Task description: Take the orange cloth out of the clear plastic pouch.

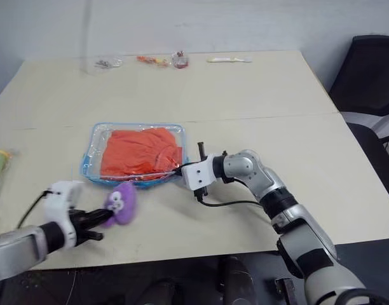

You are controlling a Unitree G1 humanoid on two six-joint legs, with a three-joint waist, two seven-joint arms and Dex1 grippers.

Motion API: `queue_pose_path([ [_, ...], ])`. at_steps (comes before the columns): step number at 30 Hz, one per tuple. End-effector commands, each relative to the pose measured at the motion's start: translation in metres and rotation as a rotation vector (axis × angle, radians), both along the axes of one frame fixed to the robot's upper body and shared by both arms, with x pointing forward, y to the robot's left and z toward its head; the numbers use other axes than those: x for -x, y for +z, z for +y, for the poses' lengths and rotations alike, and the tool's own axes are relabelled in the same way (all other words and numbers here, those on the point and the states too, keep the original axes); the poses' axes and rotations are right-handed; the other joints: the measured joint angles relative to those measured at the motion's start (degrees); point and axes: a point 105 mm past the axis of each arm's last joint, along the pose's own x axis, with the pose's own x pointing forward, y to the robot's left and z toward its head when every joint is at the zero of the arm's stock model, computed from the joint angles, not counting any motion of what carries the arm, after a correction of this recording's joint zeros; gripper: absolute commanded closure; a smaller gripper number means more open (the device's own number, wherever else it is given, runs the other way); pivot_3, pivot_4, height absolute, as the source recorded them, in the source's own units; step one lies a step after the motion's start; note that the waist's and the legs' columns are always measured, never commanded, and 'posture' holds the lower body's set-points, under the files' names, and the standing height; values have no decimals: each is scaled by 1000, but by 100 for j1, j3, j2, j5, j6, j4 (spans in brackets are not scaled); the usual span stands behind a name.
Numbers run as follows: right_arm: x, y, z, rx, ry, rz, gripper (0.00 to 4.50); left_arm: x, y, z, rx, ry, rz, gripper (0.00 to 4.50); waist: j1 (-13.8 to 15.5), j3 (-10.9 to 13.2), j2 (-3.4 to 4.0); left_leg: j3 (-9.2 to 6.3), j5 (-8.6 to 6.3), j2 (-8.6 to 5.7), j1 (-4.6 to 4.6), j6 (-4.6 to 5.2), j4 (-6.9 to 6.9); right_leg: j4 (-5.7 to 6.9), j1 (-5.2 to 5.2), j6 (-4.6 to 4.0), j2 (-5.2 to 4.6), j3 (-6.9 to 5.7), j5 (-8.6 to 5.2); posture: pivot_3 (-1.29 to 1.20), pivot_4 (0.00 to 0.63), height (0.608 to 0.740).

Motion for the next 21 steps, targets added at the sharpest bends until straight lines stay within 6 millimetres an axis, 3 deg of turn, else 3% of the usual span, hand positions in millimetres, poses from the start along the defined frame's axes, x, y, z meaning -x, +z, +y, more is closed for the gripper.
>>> queue_pose_path([
  [1,2,18,-19,-41,-8,-37,4500,-1,27,47,-95,71,-84,4480,32,1,2,5,0,-2,-3,0,0,-1,0,1,3,-10,-1,0,150,740],
  [5,1,21,-42,-19,-35,-53,4500,-1,39,86,-183,132,-112,4480,26,3,2,16,0,-5,-3,0,-2,-2,1,3,4,-10,0,0,150,740],
  [10,0,25,-62,0,-57,-58,4500,-1,48,115,-238,160,-136,4480,-4,5,0,32,0,1,-2,-3,-14,-3,-4,4,9,-5,0,0,150,740],
  [14,5,23,-57,-30,-39,-16,4500,-8,37,89,-183,43,-145,4480,-3,6,1,35,0,4,3,-4,-14,-3,-5,4,7,-5,0,0,150,740],
  [16,6,24,-53,-49,-39,12,4500,-11,34,72,-143,1,-164,3976,2,8,2,37,0,2,9,-3,-16,-2,-5,4,1,-2,0,0,150,740],
  [21,8,23,-44,-70,-41,59,3143,-12,31,58,-114,-30,-178,2512,15,9,-4,24,0,7,4,-3,-7,1,-5,3,-9,6,0,0,150,740],
])
